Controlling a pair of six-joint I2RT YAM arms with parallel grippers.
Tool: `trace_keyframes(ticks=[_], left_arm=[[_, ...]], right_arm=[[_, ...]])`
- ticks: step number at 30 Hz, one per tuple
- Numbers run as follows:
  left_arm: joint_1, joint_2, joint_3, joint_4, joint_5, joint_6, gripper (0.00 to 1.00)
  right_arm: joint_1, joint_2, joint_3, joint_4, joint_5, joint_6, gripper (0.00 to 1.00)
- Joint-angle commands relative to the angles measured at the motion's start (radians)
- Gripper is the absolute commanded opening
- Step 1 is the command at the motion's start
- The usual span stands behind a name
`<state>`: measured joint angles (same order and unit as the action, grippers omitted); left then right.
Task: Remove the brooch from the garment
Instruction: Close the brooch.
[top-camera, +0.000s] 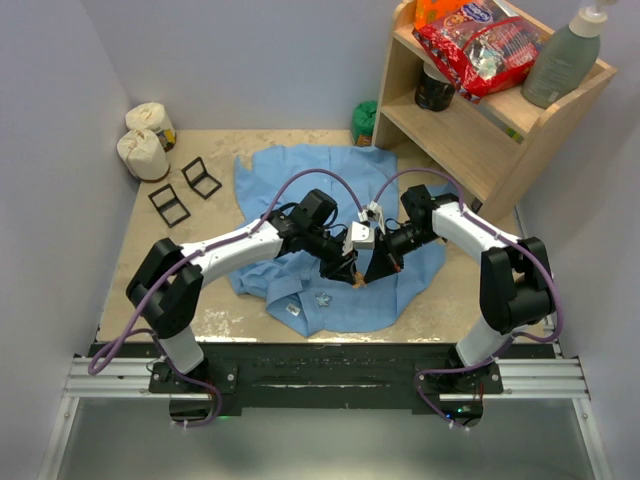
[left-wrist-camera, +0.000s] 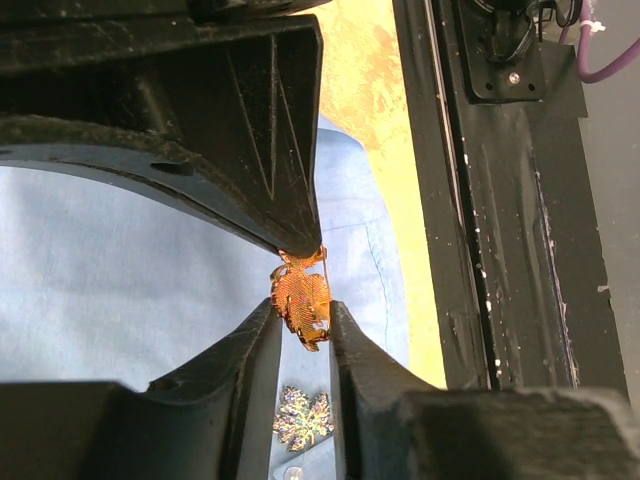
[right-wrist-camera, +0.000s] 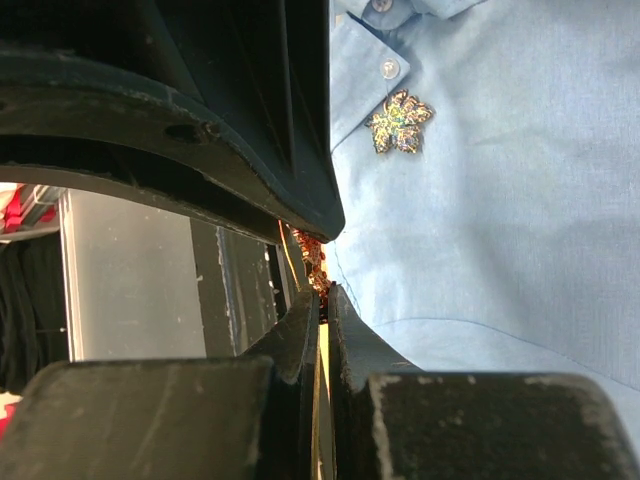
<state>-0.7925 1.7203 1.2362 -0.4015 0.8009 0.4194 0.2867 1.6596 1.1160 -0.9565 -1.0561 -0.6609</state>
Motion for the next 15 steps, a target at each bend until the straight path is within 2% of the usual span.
trace_keyframes(ticks=[1, 10, 13, 15], left_arm=[[-0.010, 0.007, -0.004, 0.015, 0.041, -0.036, 0.24], [-0.019, 0.005, -0.003, -0.013, 0.024, -0.005, 0.20], [-0.030, -0.001, -0.004, -0.022, -0.003, 0.013, 0.12], [-0.039, -0.007, -0.004, -0.026, -0.026, 0.022, 0.10]], right_arm=[[-0.012, -0.029, 0.004, 0.058, -0.001, 0.009, 0.00], [-0.012, -0.031, 0.001, 0.067, 0.005, 0.017, 0.00], [-0.011, -0.032, -0.001, 0.071, 0.007, 0.021, 0.00], [-0.011, -0.034, -0.001, 0.076, 0.008, 0.024, 0.00]])
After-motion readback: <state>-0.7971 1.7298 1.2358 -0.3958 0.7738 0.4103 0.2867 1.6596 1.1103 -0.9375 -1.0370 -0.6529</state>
